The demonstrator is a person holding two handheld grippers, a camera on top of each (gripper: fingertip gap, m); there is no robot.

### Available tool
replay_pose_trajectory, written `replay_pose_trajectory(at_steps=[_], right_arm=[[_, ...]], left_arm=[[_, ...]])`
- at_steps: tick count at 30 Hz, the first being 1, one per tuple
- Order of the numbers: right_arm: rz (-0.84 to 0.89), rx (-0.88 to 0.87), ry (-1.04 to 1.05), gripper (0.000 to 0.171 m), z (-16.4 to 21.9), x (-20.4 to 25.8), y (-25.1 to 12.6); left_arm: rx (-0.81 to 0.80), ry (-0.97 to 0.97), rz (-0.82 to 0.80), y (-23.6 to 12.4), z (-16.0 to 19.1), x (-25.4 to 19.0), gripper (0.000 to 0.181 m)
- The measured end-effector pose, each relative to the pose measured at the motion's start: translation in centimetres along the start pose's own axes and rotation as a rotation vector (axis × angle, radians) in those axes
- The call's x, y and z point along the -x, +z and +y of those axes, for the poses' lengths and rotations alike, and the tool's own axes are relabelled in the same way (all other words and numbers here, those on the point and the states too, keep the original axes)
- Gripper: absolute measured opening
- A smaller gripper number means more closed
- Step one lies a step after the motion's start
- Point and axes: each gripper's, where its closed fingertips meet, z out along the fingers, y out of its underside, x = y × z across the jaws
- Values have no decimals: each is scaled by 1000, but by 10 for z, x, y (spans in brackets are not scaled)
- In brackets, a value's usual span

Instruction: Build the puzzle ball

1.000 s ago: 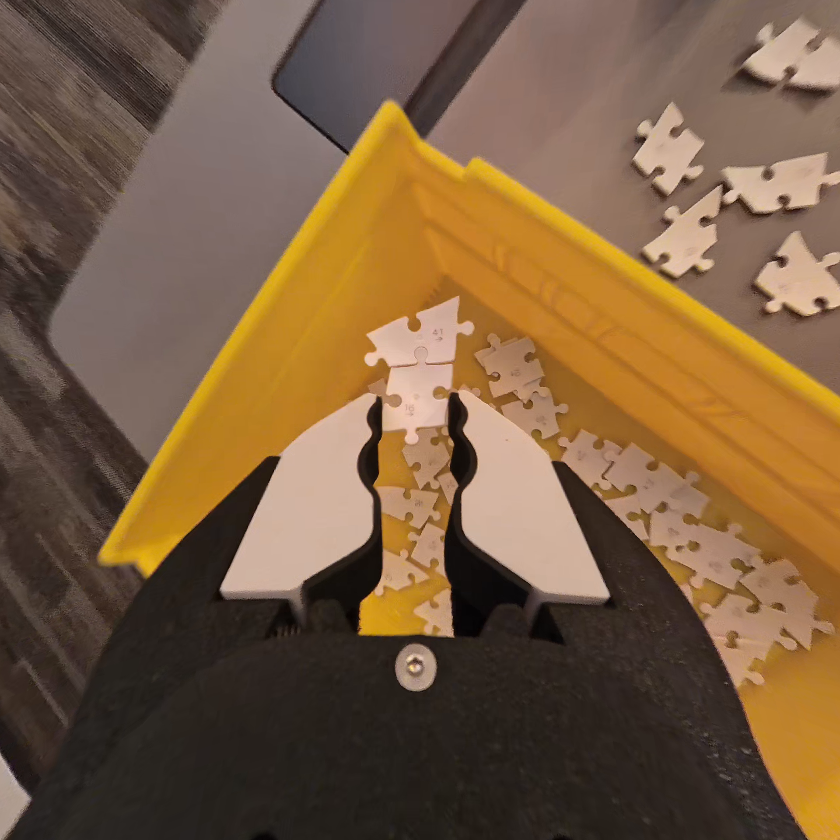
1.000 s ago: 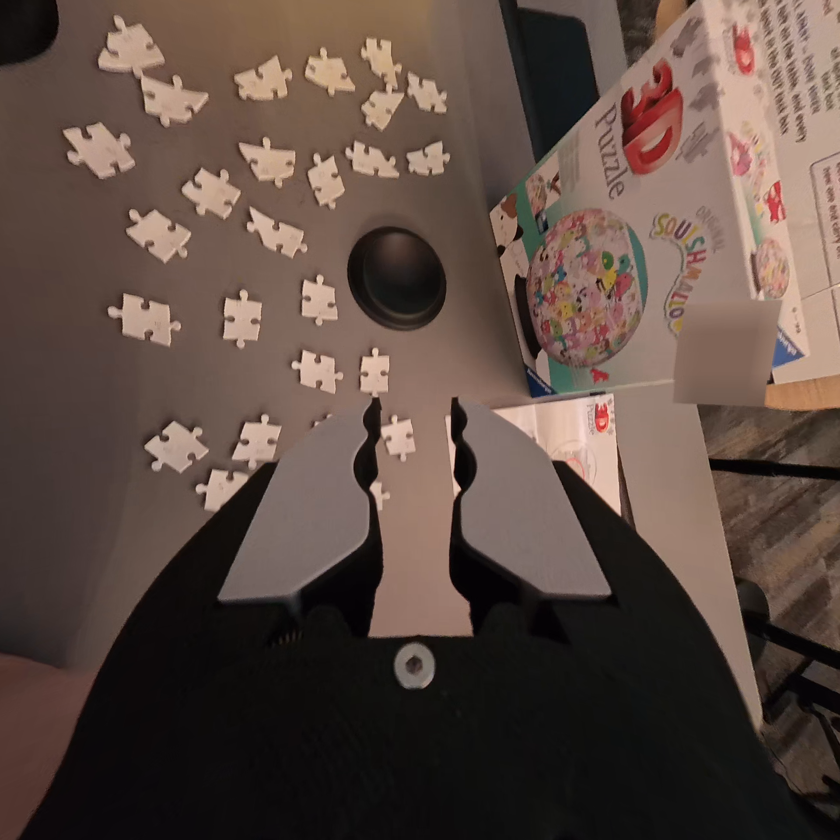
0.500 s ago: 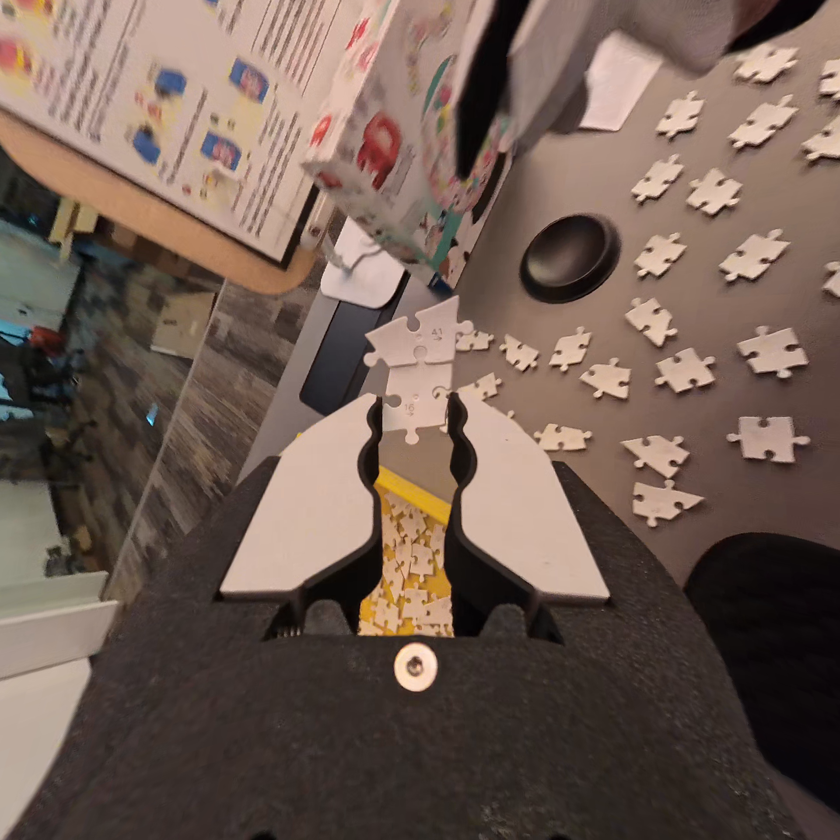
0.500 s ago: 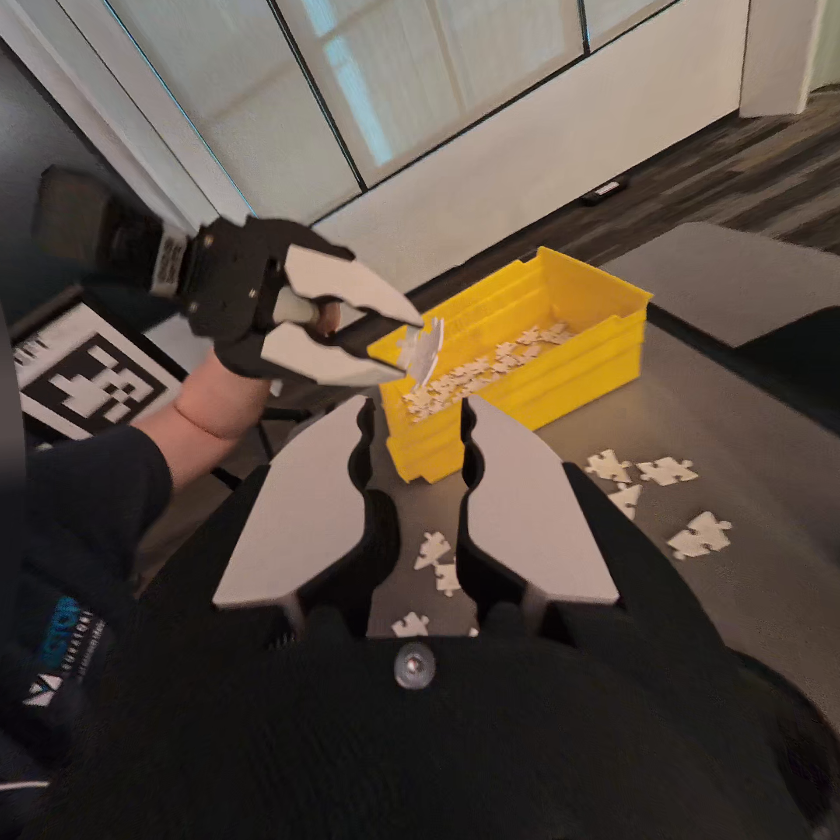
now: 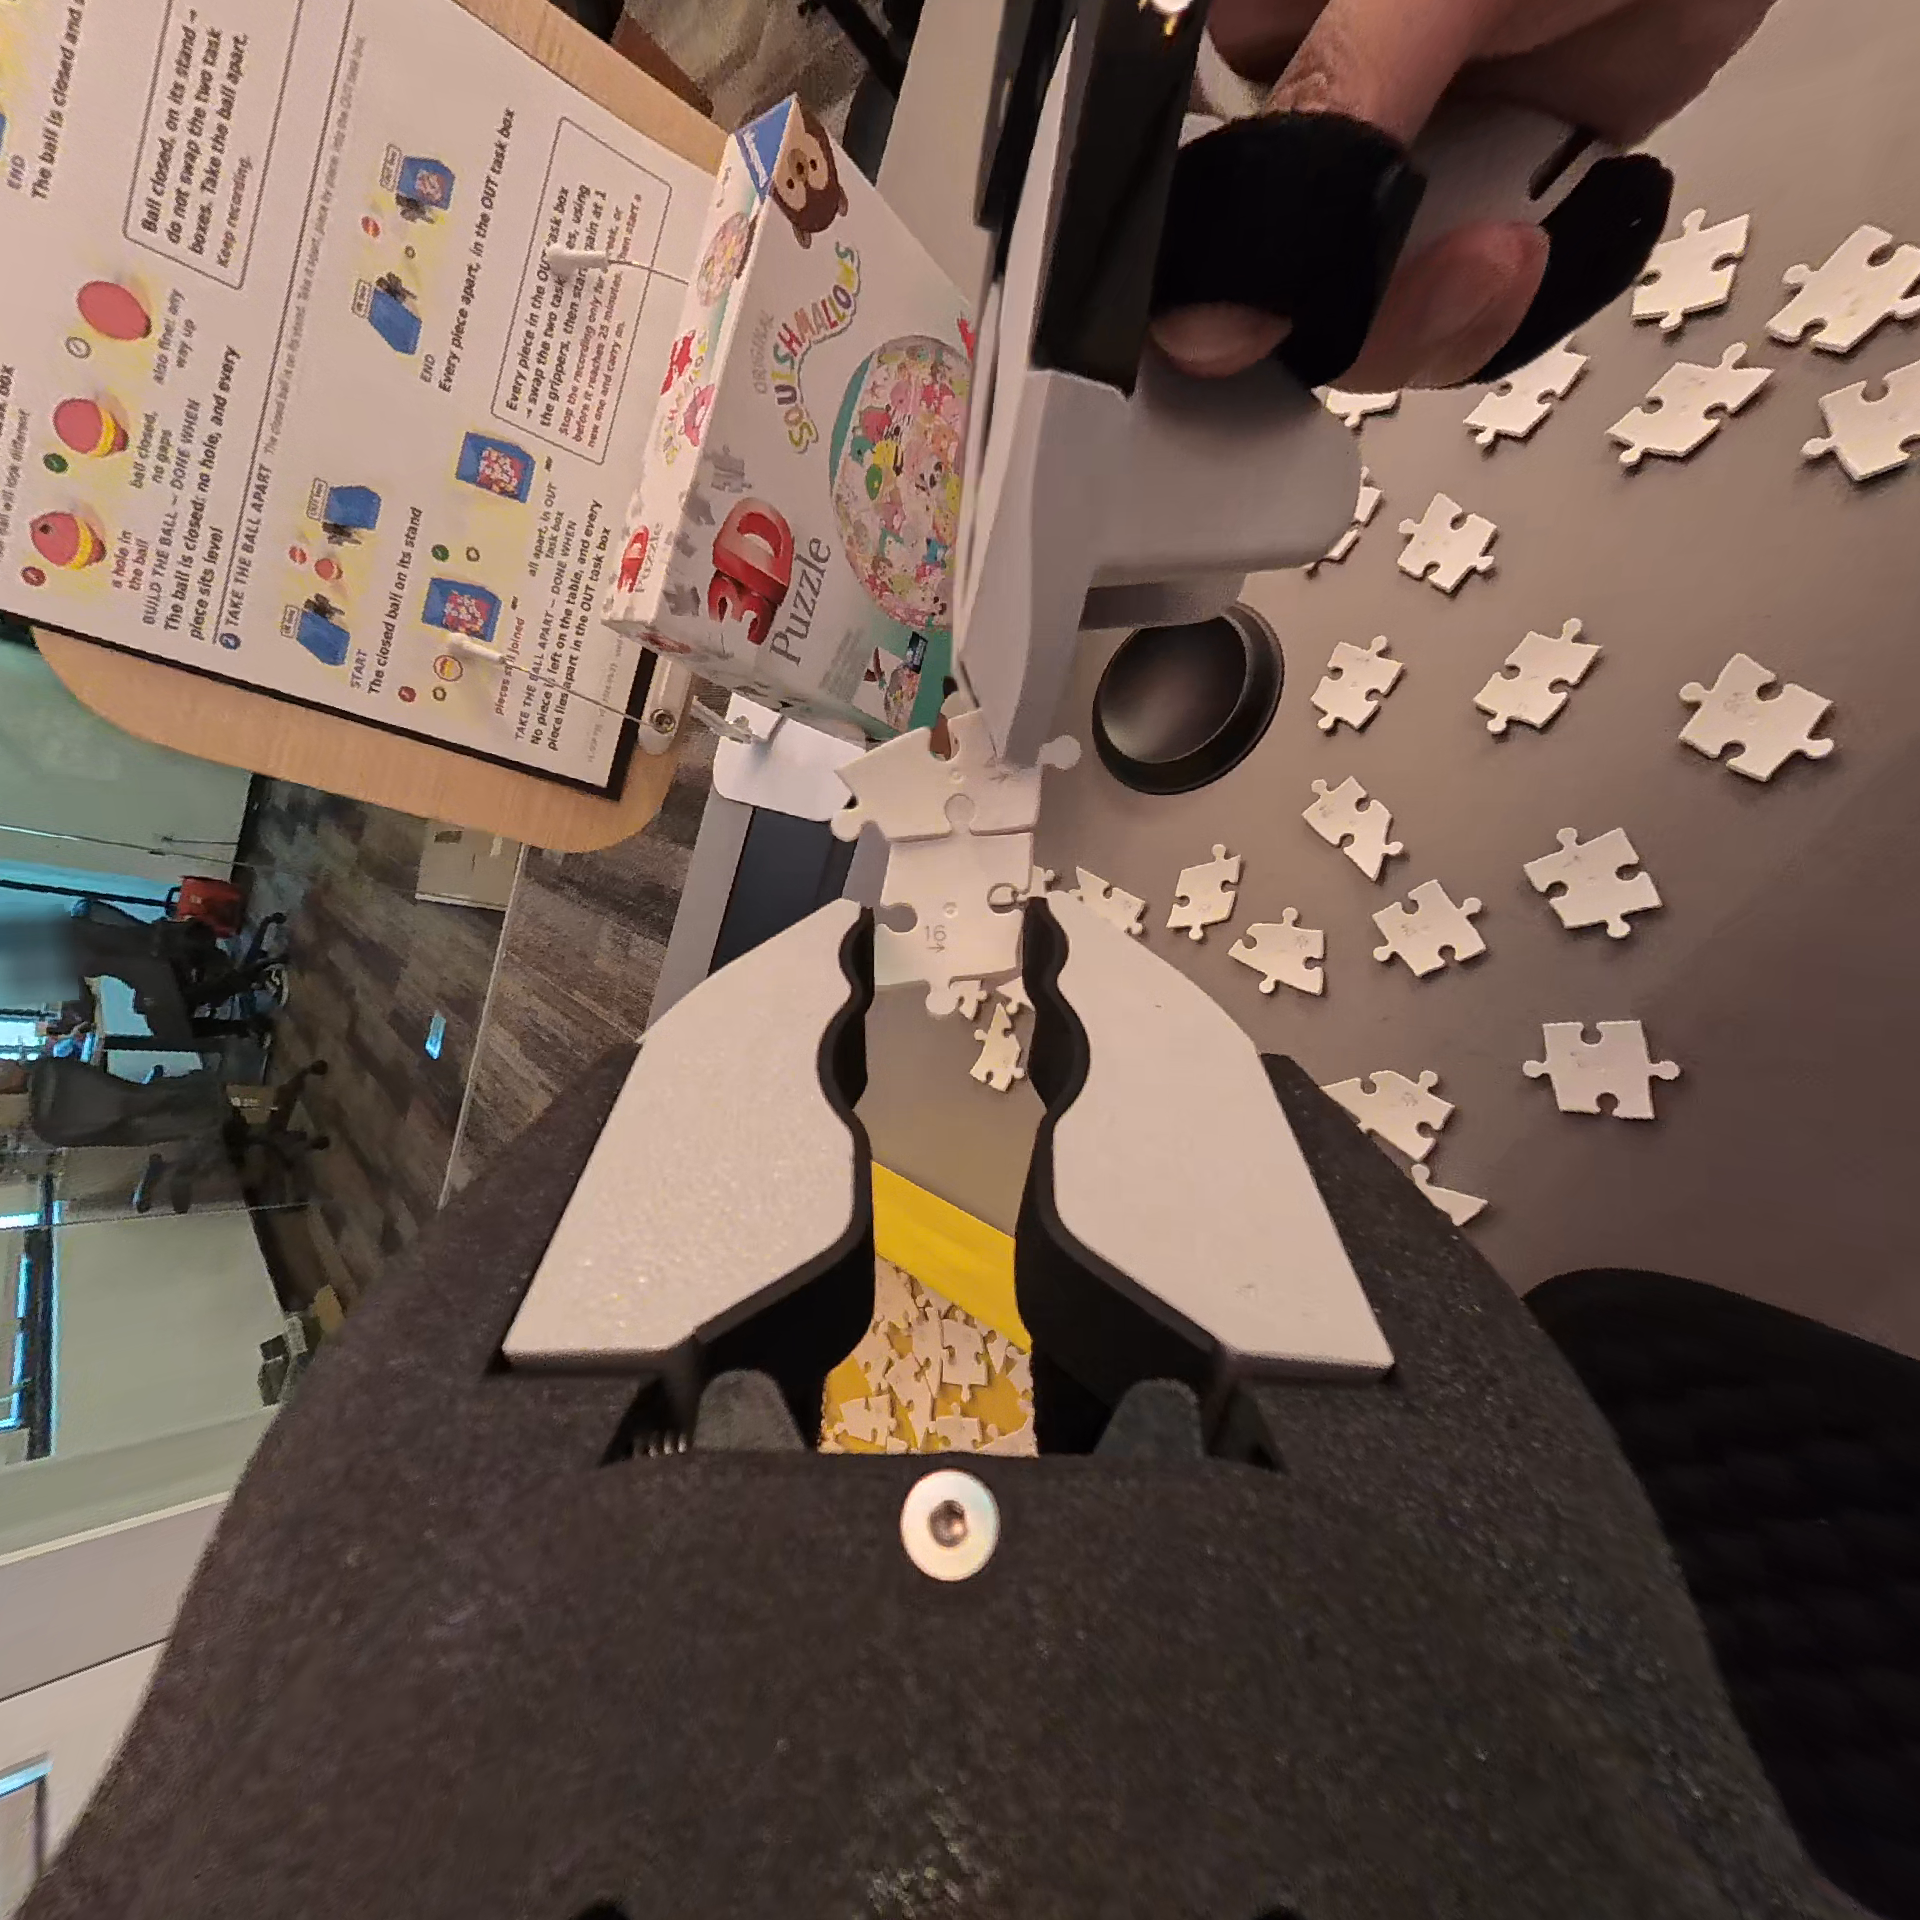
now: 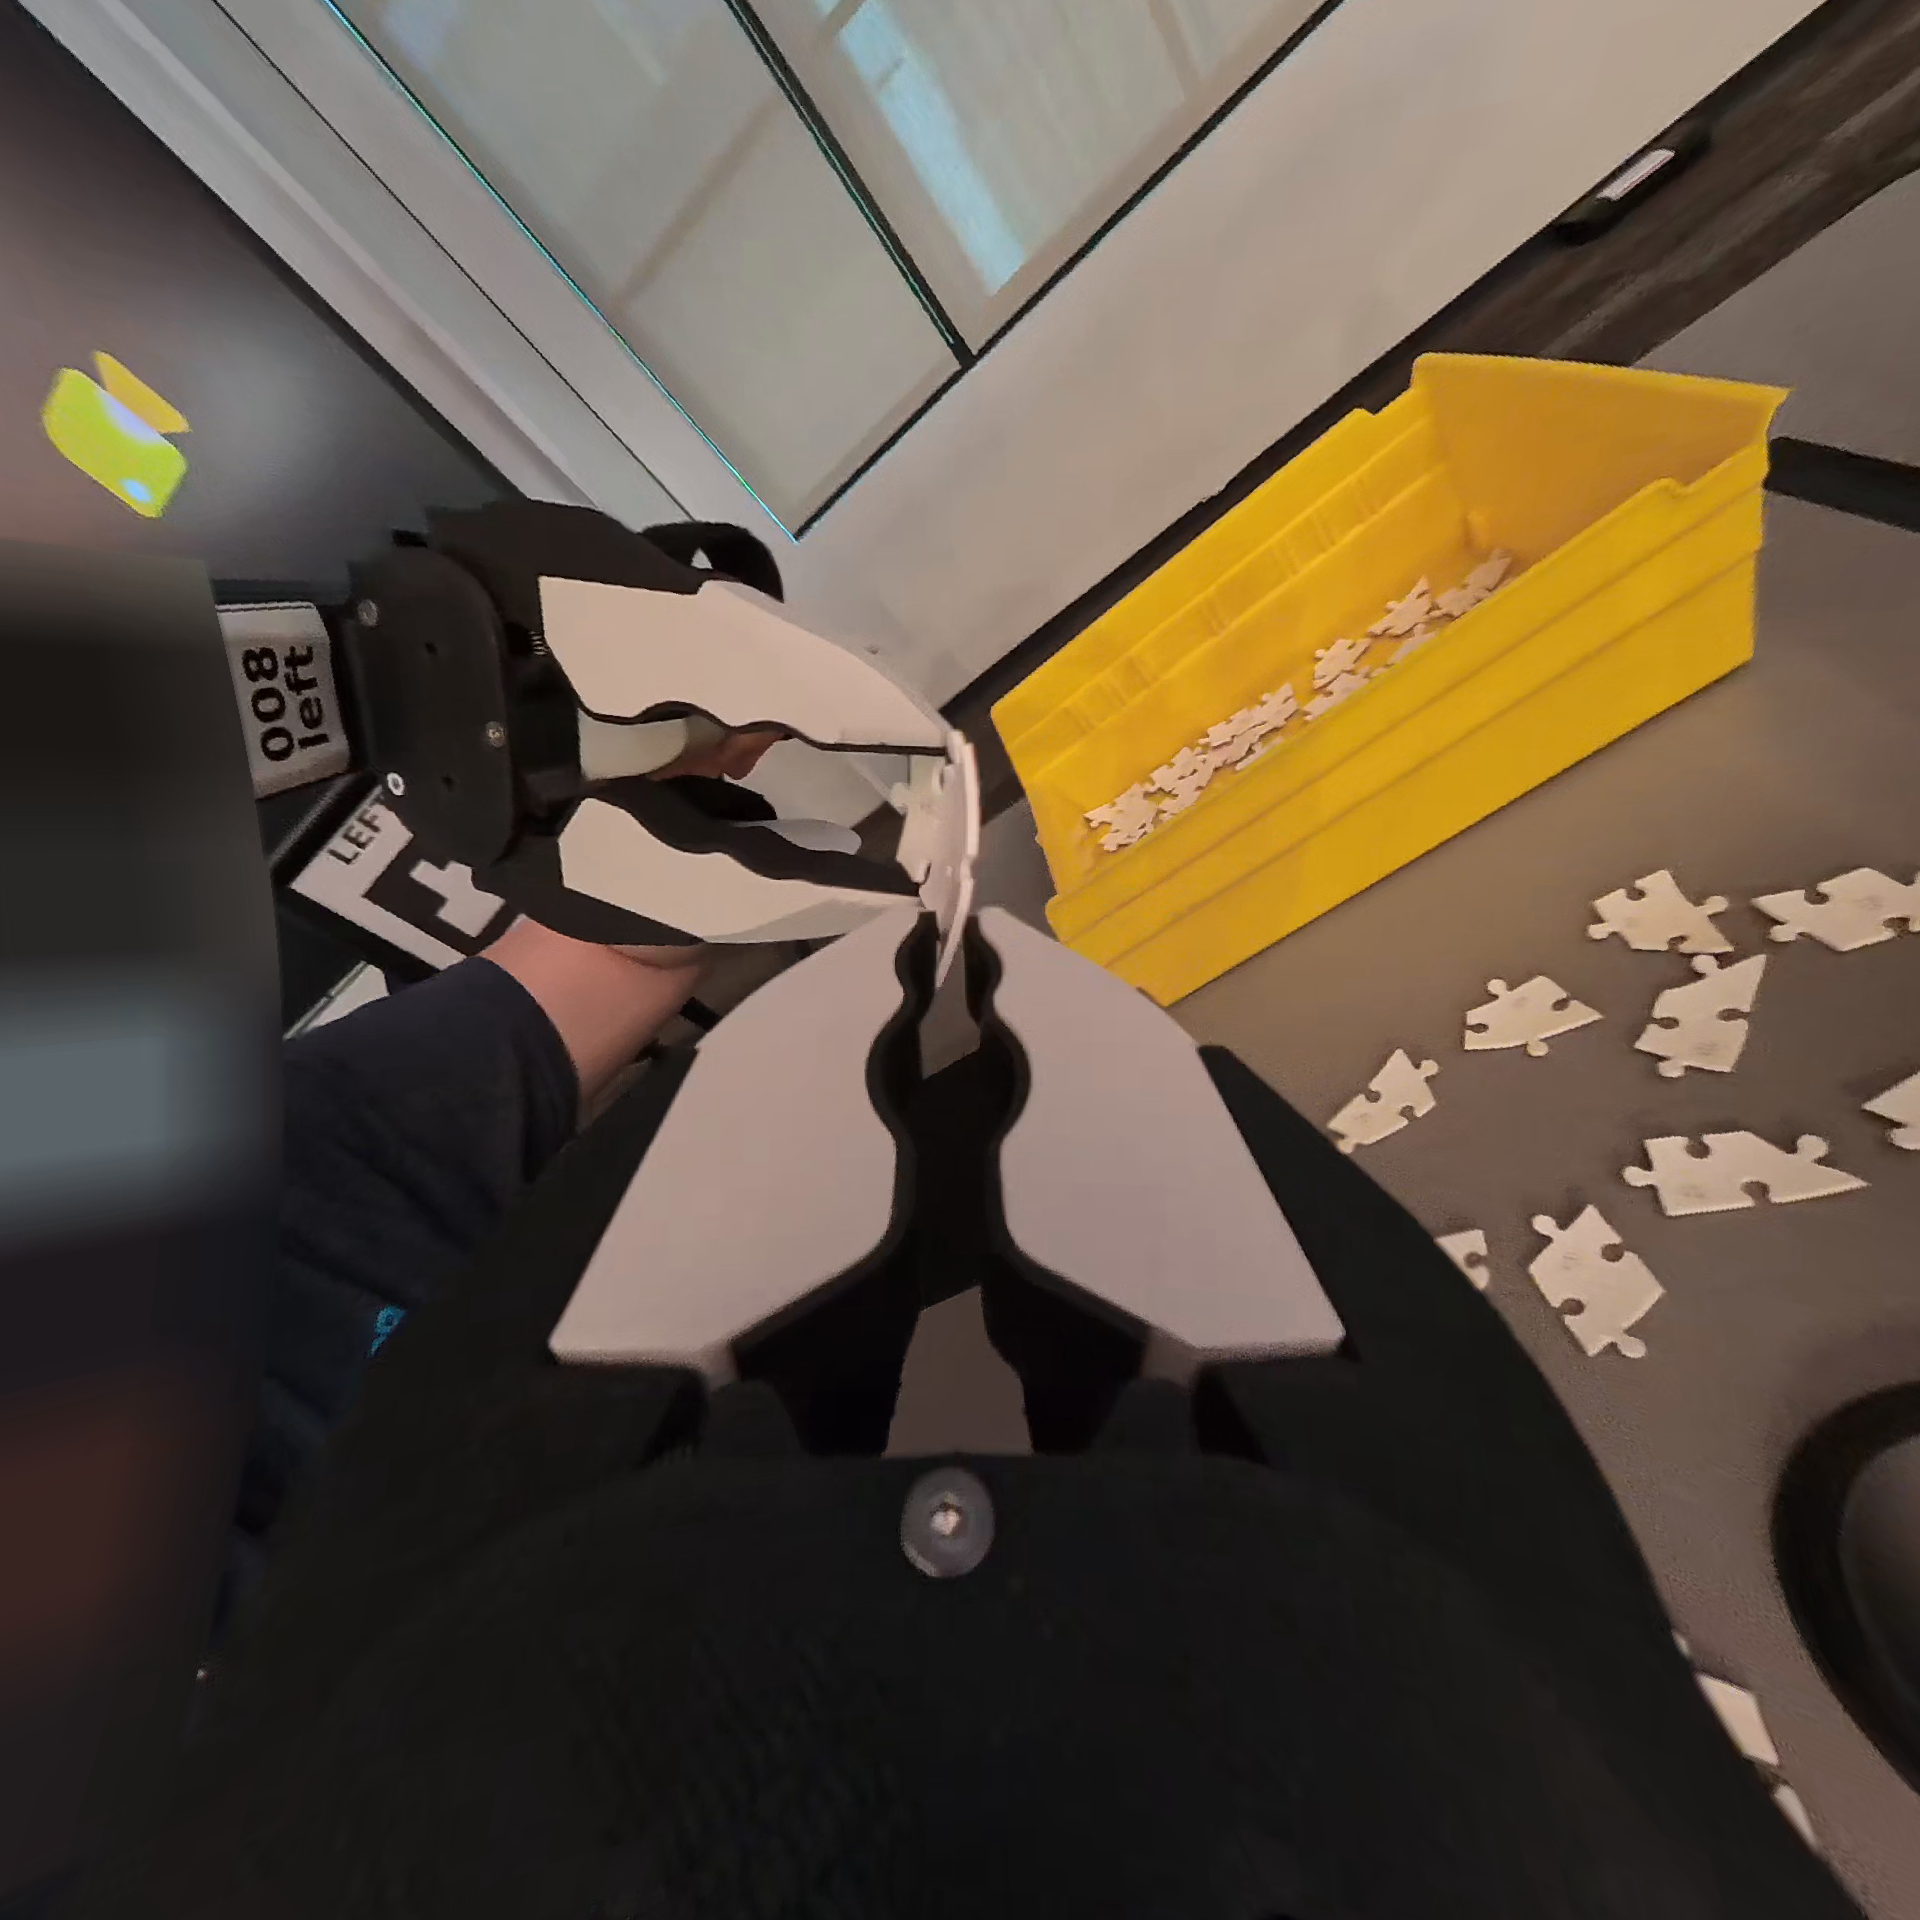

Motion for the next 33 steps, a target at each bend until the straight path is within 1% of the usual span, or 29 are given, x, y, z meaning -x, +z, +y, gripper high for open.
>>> replay_pose_trajectory(at_steps=[3, 6, 7, 10, 13, 17, 19, 24, 28, 30, 33], right_arm=[[-26, -13, 16, 4, 0, 2, -4], [-126, -55, 48, 3, -5, 13, -10], [-130, -70, 44, 3, -7, 13, -12], [-22, -76, -1, 3, -7, -5, -21], [87, -69, -24, 3, -6, -28, -29], [73, -24, 9, 3, -5, -38, -20], [69, 29, 8, 3, -4, -43, -5], [27, 178, -18, 3, -14, -45, 54], [9, 259, -27, 3, -17, -46, 85], [34, 308, -43, 3, -23, -56, 104], [39, 462, -41, 3, -26, -75, 141]], left_arm=[[18, 19, -3, 2, -2, -1, 27], [39, 30, 16, 6, -3, -6, 27], [37, 34, 15, 8, -4, -6, 27], [39, 39, 16, 8, -5, -7, 27], [44, 23, 21, 1, 0, -7, 27], [86, -4, -9, -18, 26, 0, 27], [107, -24, -20, -29, 43, 3, 27], [157, -93, -61, -53, 77, 7, 27], [192, -130, -94, -67, 103, 12, 27], [201, -142, -109, -74, 114, 14, 27], [193, -180, -130, -85, 123, 18, 27]])
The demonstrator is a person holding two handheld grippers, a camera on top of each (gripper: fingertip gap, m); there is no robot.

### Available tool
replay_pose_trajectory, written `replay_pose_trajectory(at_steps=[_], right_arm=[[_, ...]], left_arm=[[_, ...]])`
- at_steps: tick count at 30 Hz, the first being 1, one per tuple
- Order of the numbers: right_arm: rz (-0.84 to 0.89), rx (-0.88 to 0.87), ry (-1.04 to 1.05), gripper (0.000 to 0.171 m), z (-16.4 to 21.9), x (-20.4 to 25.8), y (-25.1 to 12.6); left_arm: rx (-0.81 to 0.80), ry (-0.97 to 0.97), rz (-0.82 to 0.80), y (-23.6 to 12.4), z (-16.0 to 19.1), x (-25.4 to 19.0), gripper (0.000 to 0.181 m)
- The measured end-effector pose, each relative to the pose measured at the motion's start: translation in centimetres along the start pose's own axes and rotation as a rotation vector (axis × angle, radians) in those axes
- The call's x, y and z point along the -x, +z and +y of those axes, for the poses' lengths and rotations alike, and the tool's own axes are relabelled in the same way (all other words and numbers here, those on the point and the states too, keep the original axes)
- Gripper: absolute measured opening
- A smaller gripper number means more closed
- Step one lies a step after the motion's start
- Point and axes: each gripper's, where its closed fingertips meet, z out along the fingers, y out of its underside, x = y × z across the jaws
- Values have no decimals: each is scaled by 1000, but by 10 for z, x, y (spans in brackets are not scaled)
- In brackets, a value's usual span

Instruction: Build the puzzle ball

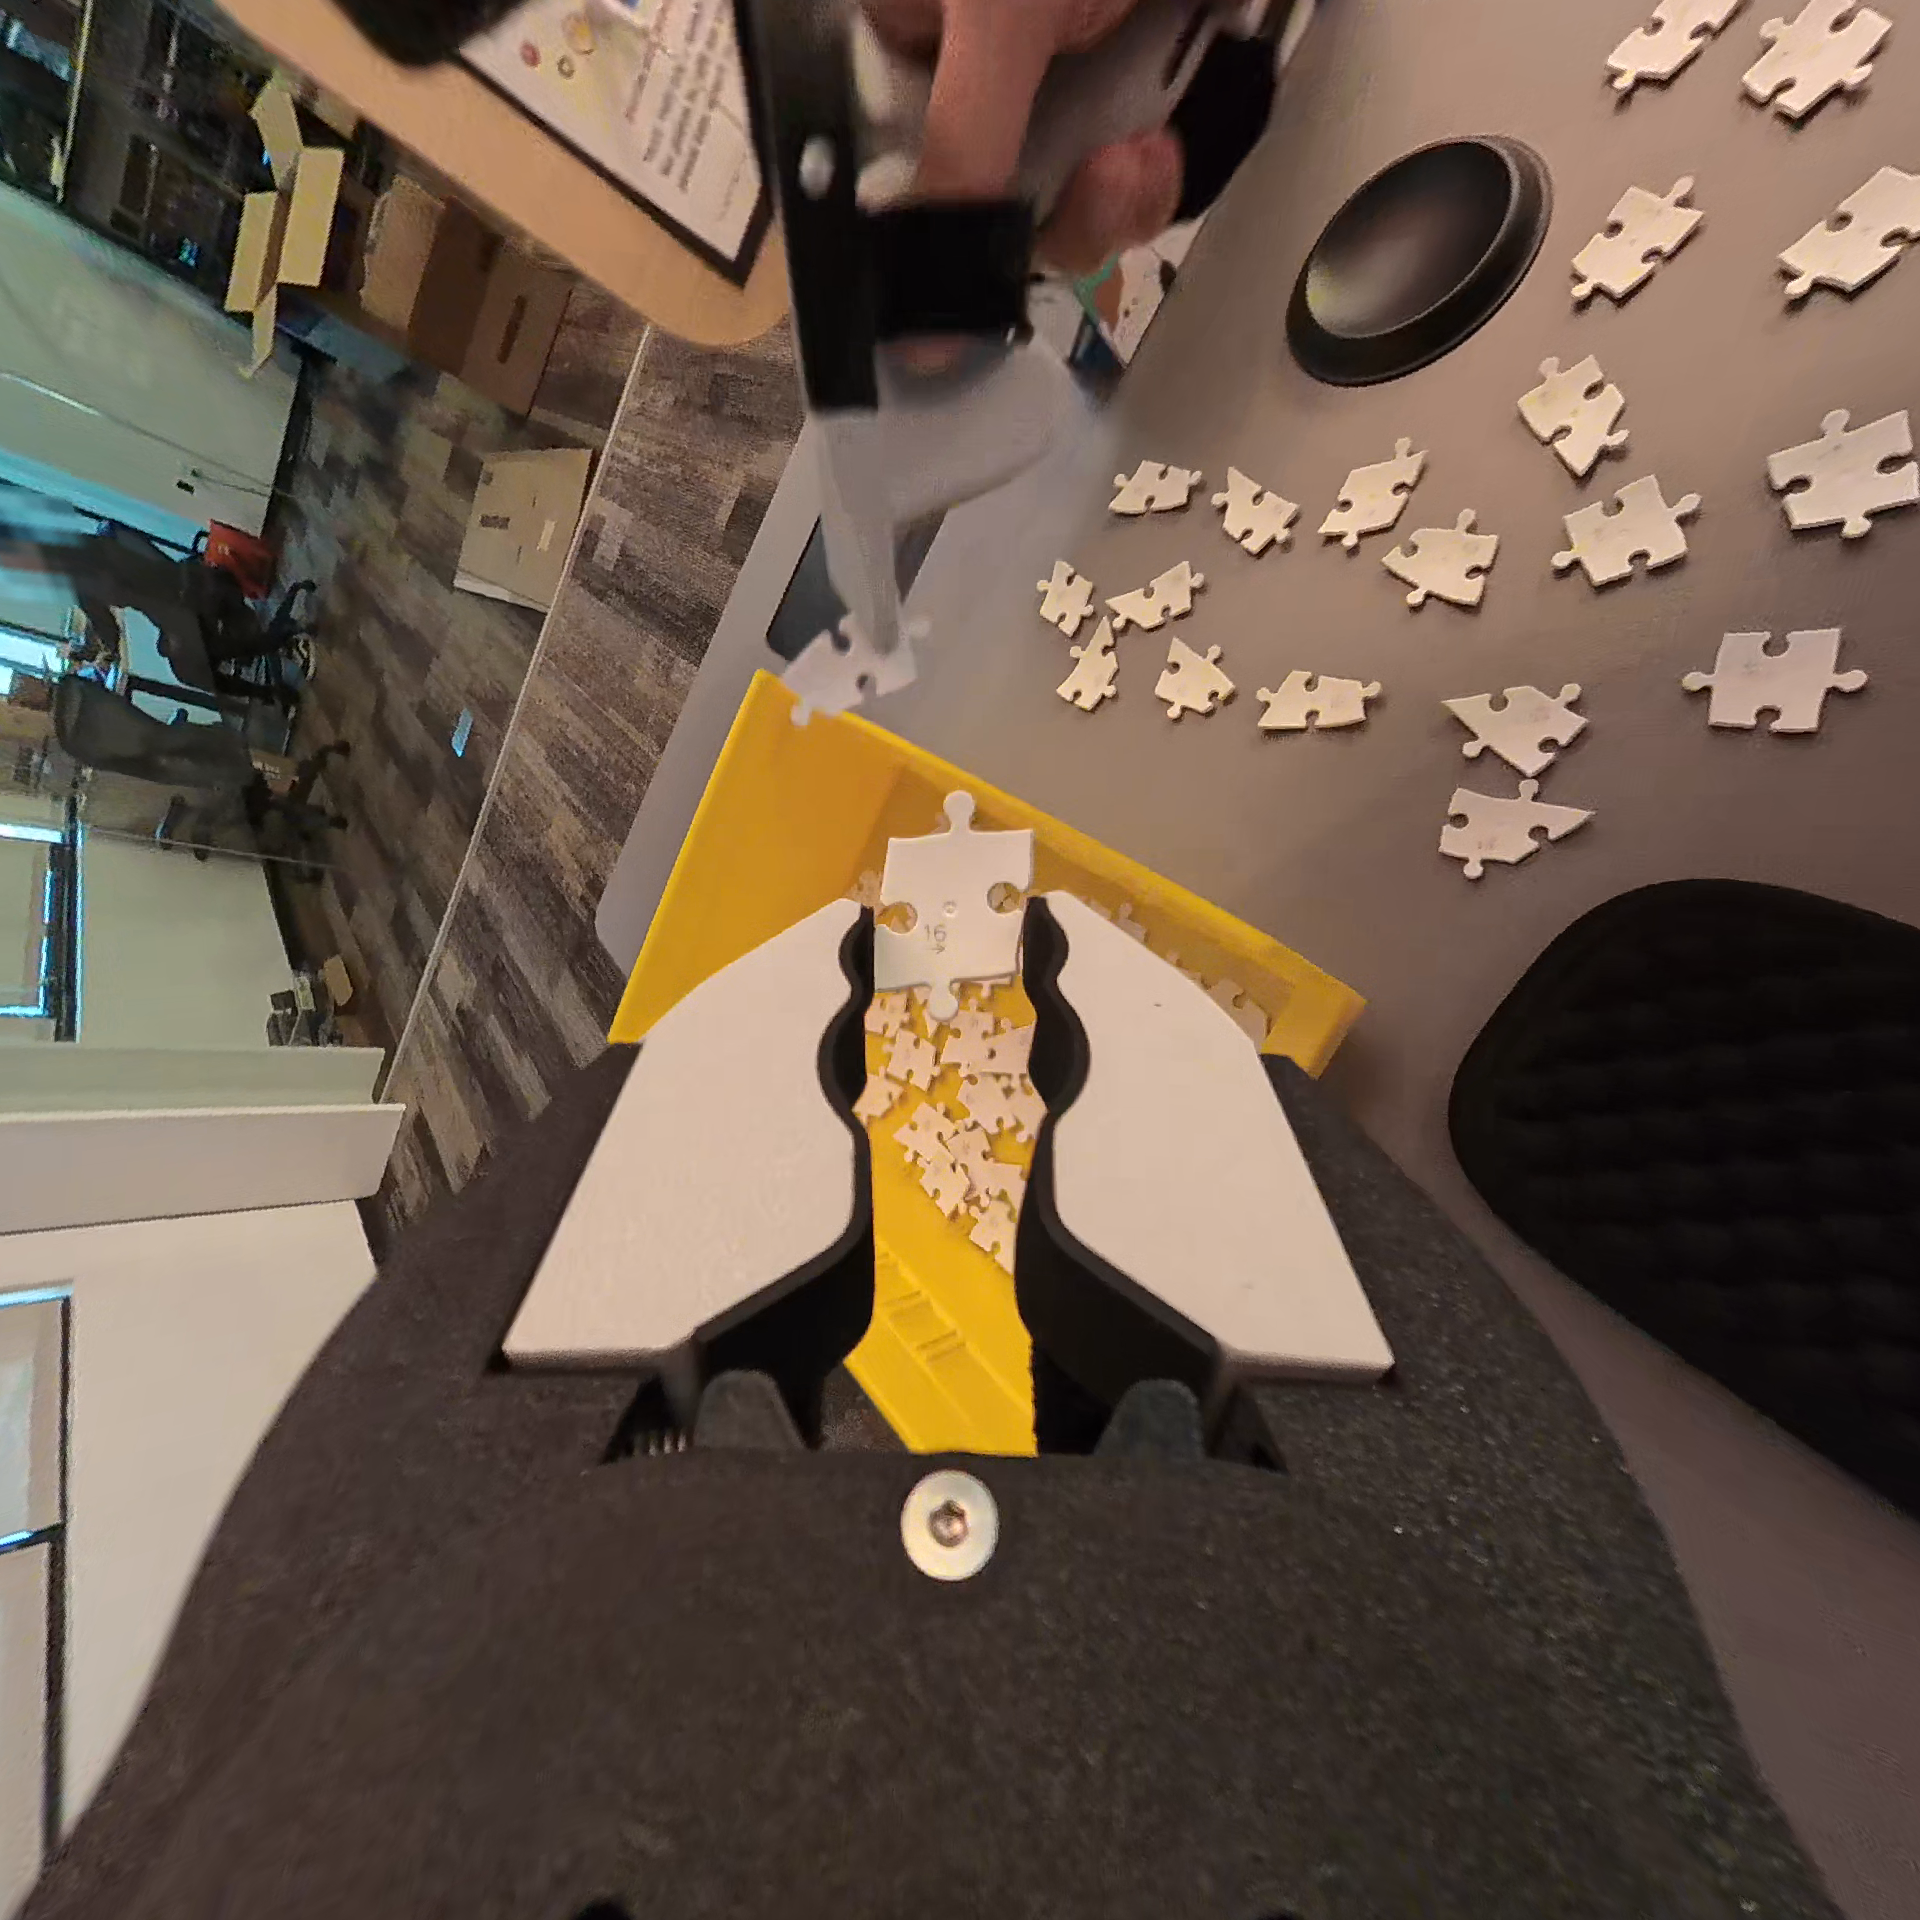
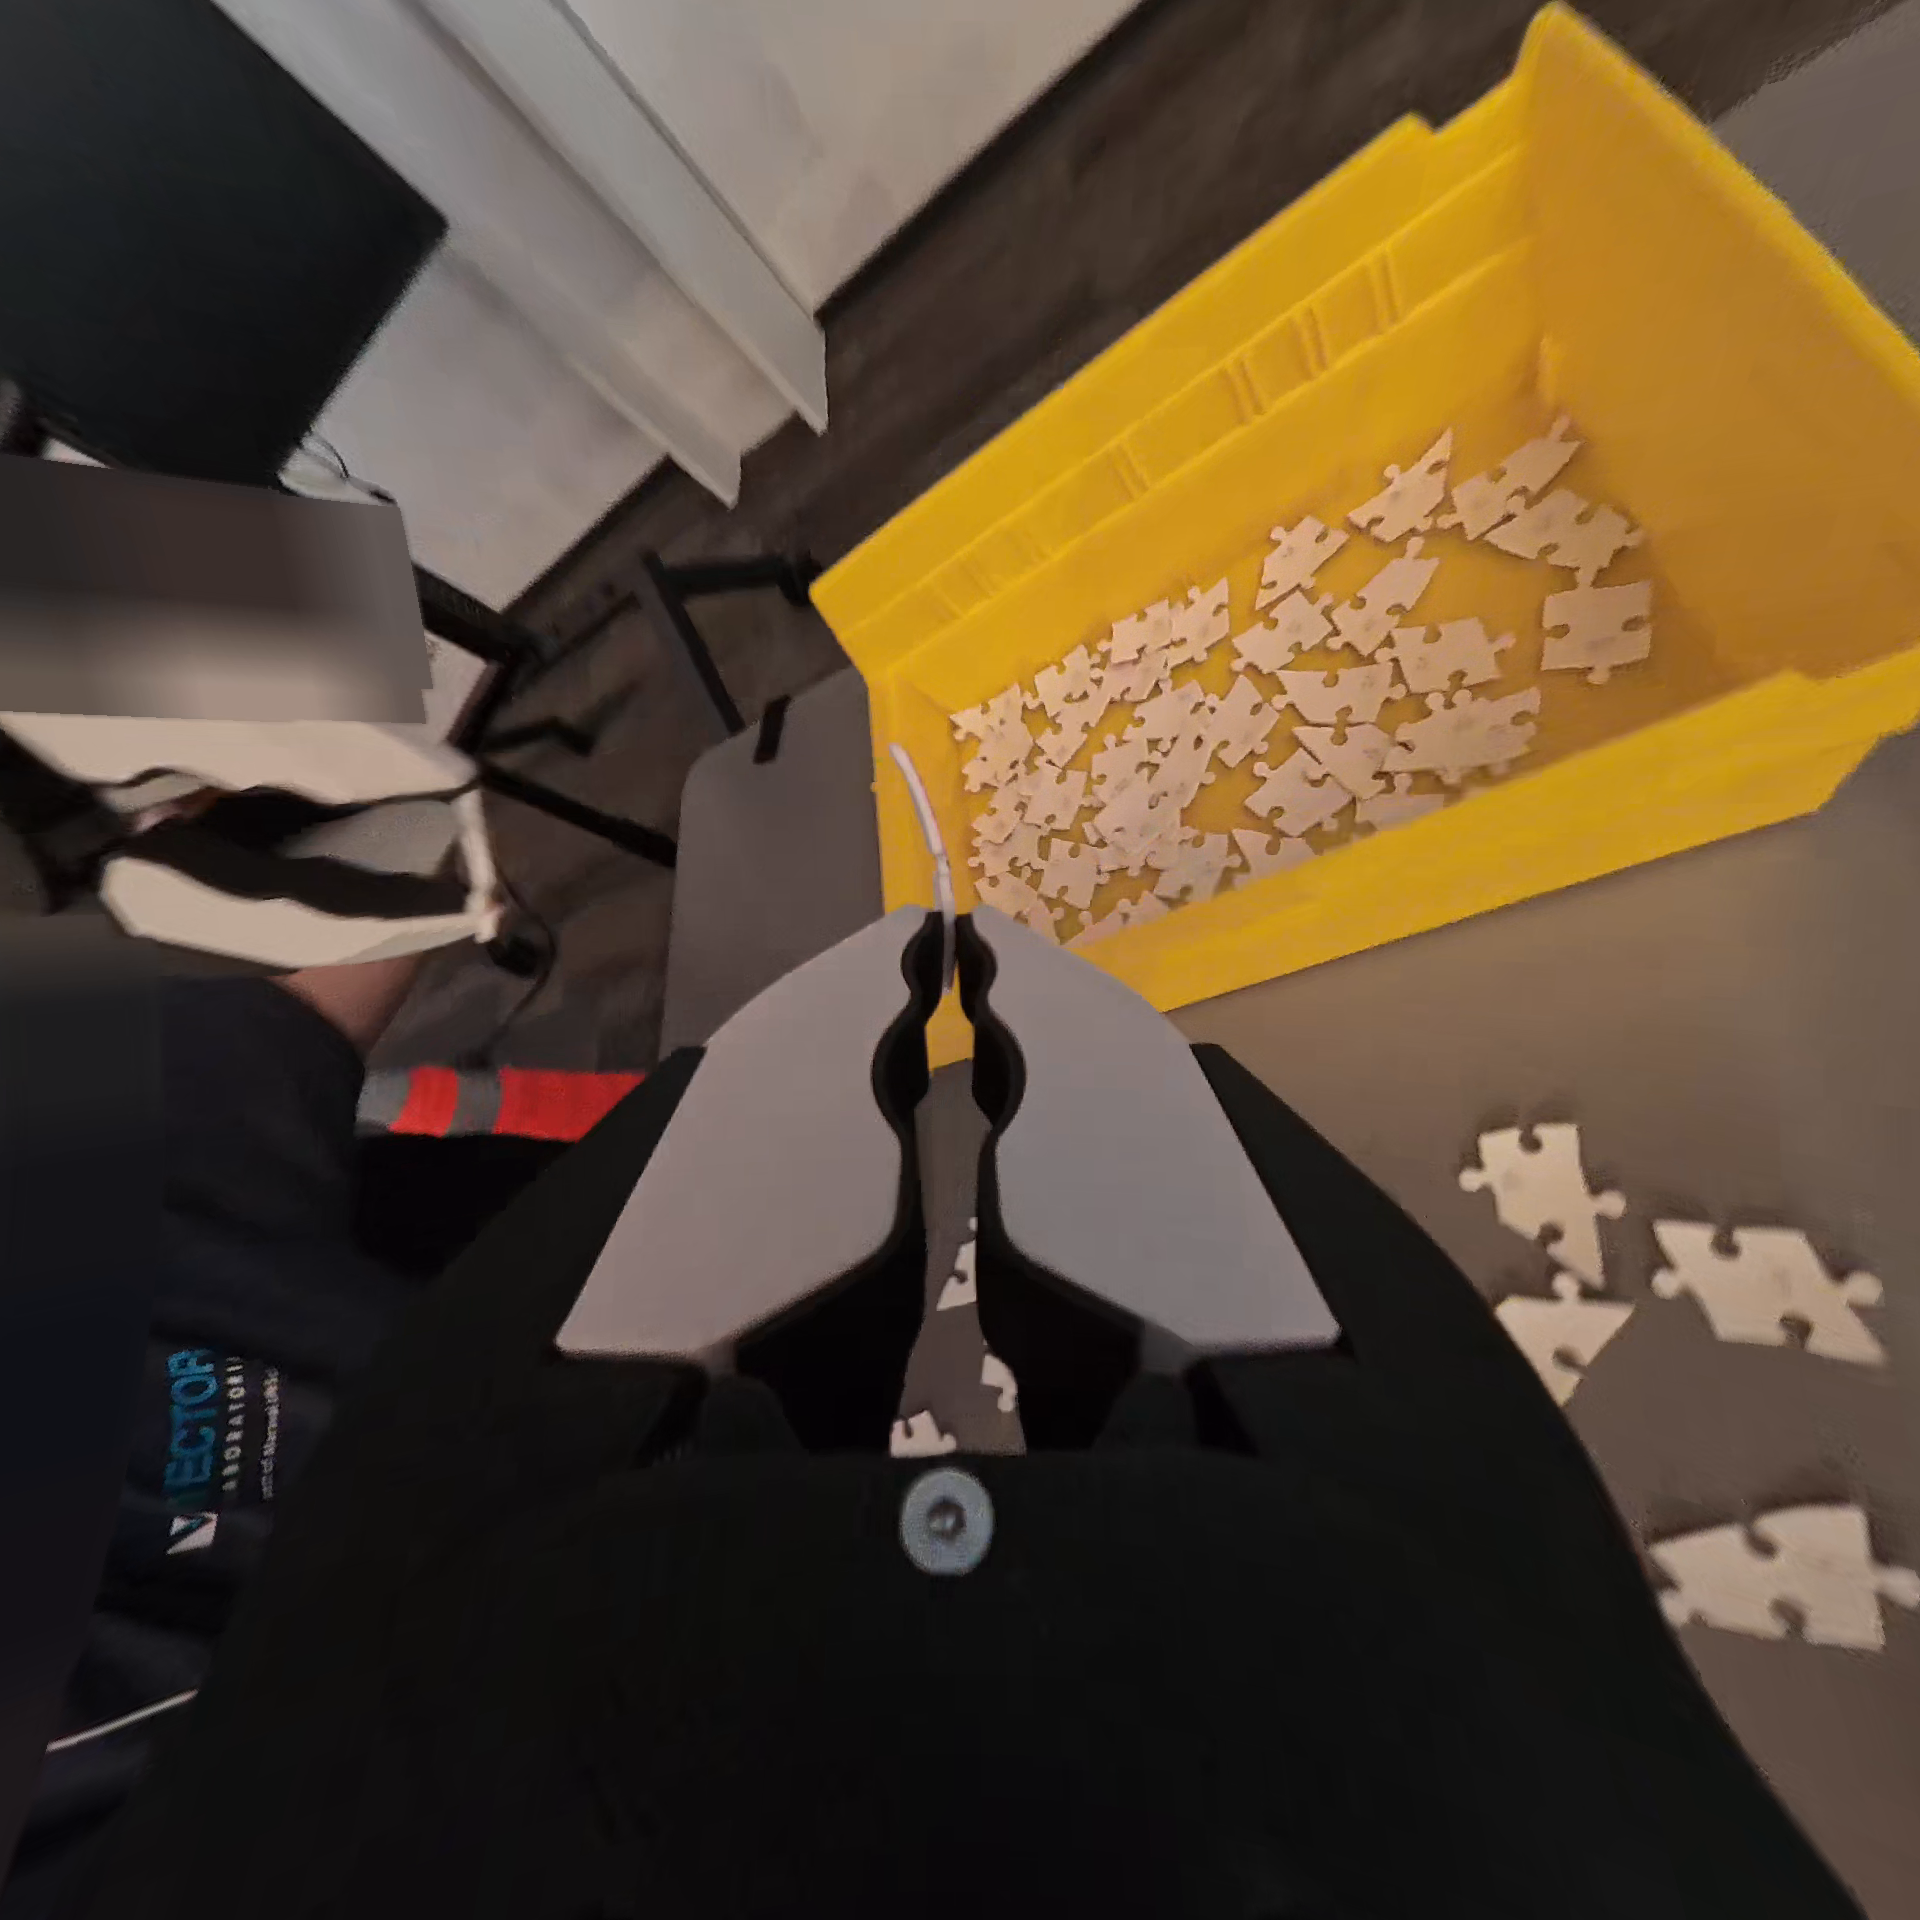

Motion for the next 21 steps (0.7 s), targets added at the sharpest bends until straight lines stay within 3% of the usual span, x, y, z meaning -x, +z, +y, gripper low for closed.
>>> replay_pose_trajectory(at_steps=[5, 11, 21], right_arm=[[38, 276, -23, 3, -3, -34, 53], [32, 437, -93, 3, 8, -40, 98], [195, 742, -186, 3, 26, -67, 140]], left_arm=[[9, -49, -32, -11, 25, 8, 27], [39, -76, -39, -8, 48, 19, 27], [24, -83, -44, -4, 52, 17, 27]])
